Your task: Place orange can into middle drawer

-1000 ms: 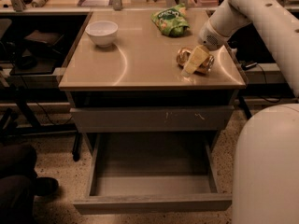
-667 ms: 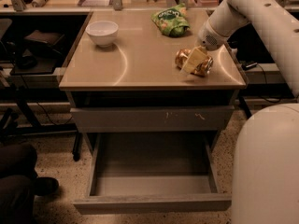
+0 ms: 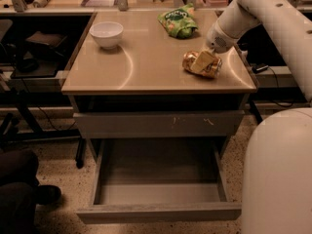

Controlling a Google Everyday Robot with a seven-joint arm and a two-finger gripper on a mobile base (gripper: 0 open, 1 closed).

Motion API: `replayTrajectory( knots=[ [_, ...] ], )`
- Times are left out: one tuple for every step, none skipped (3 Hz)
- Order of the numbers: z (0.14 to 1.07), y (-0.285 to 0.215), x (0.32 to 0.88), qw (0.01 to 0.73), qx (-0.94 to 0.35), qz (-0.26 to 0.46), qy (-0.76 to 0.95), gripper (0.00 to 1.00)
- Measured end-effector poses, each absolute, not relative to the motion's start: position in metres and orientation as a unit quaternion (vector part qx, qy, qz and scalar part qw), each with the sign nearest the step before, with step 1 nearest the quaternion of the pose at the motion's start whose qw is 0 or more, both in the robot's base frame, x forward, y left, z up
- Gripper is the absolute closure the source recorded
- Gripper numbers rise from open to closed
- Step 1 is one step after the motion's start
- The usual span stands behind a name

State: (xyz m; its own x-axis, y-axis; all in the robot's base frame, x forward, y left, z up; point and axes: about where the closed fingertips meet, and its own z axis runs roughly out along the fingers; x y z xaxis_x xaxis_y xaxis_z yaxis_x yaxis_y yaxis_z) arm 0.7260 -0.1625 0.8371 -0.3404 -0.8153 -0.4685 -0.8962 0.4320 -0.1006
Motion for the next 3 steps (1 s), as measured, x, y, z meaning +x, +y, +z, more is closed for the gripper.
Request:
replayTrajectory(
  knots=[
    [0.834, -0.162, 0.726, 0.232, -0.527, 0.085, 0.813, 0.89],
    [0.87, -0.178, 0.703, 0.288, -0.524, 0.066, 0.799, 1.0],
    [0.945, -0.179, 0.648, 0.38, -0.514, 0.035, 0.768, 1.0]
  ],
)
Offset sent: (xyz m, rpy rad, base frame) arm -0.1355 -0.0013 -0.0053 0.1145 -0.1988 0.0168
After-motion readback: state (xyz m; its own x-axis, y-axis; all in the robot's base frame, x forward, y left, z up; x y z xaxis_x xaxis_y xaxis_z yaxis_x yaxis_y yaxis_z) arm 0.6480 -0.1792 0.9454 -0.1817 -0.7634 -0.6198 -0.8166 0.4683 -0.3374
